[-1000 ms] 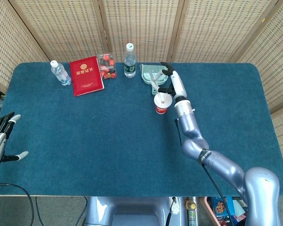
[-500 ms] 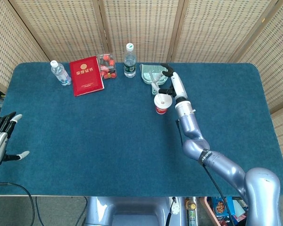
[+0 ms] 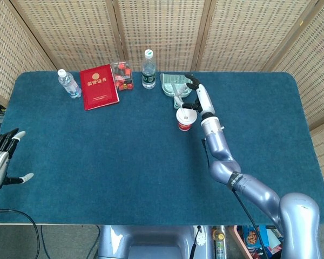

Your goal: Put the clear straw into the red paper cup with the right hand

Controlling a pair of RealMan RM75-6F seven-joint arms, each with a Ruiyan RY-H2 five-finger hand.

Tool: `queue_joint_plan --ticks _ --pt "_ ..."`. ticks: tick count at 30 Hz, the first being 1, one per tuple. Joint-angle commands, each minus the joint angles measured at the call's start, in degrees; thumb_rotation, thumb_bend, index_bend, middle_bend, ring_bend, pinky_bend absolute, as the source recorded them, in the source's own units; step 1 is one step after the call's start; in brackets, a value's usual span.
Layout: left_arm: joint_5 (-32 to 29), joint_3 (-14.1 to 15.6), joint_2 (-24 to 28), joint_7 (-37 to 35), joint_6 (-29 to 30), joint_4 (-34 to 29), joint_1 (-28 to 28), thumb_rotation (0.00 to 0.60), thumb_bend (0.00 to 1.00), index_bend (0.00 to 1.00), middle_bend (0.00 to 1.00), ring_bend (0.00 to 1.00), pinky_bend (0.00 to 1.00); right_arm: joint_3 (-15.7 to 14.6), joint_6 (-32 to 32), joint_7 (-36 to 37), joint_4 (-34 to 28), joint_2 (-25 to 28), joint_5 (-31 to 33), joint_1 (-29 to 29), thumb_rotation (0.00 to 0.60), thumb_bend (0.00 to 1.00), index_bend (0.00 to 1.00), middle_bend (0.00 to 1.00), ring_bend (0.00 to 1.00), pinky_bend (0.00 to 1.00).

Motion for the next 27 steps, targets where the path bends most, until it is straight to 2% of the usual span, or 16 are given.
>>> queue_joint_plan --ticks 1,12,27 --pt "0.0 0.0 0.0 0.0 -0.1 0.0 0.0 0.6 0.0 0.0 0.0 0.0 0.0 -0.1 -0.1 0.5 0.2 0.0 -0.4 -0.2 0.6 0.52 0.68 0.15 0.0 0.0" --pt "0.1 0.1 -0.1 0.2 -0.5 0.0 -0.4 0.6 0.0 0.0 0.0 0.0 0.0 -1.2 -0.6 2.8 1.0 -0.6 -2.2 -1.3 0.6 0.52 0.68 0.14 0.0 0.0" --pt "-0.2 0.2 0.1 -0.2 -0.9 0.1 -0.4 0.6 0.0 0.0 0.0 0.0 0.0 -2.0 -1.6 5.9 5.2 -2.7 -4.1 -1.5 0.6 0.52 0.68 0.14 0.0 0.0"
